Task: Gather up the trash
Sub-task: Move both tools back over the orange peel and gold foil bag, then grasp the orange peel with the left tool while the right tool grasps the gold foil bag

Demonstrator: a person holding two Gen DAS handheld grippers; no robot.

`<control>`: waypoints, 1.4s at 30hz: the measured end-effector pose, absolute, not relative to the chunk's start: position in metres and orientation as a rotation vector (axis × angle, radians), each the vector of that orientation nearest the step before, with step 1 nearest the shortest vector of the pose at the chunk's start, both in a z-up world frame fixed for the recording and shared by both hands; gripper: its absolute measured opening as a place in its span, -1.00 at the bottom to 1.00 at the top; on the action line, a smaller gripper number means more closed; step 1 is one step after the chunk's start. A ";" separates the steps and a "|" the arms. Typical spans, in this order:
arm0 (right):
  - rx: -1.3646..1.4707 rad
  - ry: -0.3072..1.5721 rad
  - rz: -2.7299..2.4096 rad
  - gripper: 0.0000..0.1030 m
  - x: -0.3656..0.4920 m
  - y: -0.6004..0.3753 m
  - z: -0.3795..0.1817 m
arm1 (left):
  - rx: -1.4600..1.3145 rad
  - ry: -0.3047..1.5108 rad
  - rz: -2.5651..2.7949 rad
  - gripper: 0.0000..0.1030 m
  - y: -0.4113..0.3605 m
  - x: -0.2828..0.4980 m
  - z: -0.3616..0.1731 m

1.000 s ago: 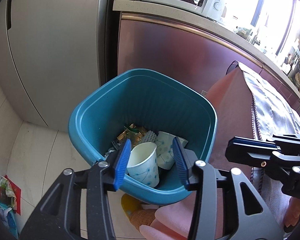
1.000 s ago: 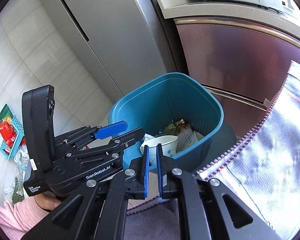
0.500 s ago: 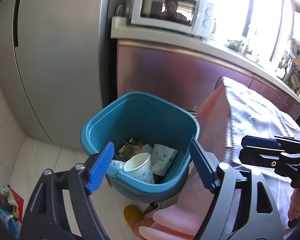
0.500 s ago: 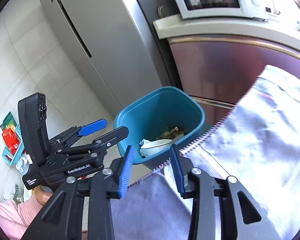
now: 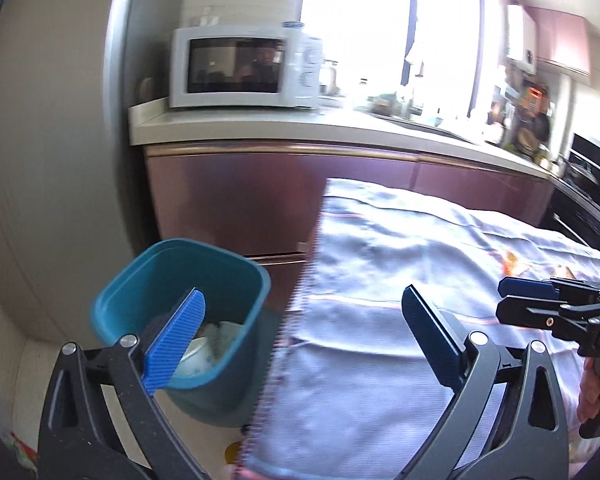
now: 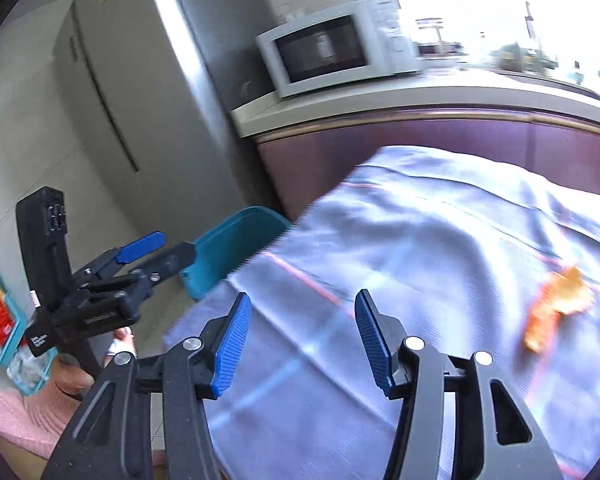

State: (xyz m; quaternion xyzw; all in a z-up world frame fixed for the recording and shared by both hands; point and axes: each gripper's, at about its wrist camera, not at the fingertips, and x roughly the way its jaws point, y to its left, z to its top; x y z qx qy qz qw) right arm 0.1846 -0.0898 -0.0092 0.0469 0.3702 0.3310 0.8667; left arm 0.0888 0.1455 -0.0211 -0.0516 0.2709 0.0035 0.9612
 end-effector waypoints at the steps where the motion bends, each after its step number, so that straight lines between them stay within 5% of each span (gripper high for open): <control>1: 0.113 0.773 0.660 0.00 0.182 -0.107 -0.009 | -0.093 0.551 -0.022 0.89 0.135 0.091 -0.021; 11: 0.228 0.733 0.337 0.00 0.165 -0.237 -0.016 | -0.004 0.606 -0.264 0.88 0.022 0.118 -0.027; 20: 0.270 0.730 0.137 0.01 0.164 -0.319 -0.026 | 0.050 0.697 -0.359 0.66 -0.041 0.153 -0.040; 34: 0.273 0.798 0.086 0.33 0.188 -0.355 -0.043 | 0.070 0.777 -0.394 0.43 -0.087 0.194 -0.051; 42: 0.236 0.852 0.107 0.34 0.201 -0.350 -0.053 | 0.091 0.827 -0.432 0.39 -0.110 0.213 -0.060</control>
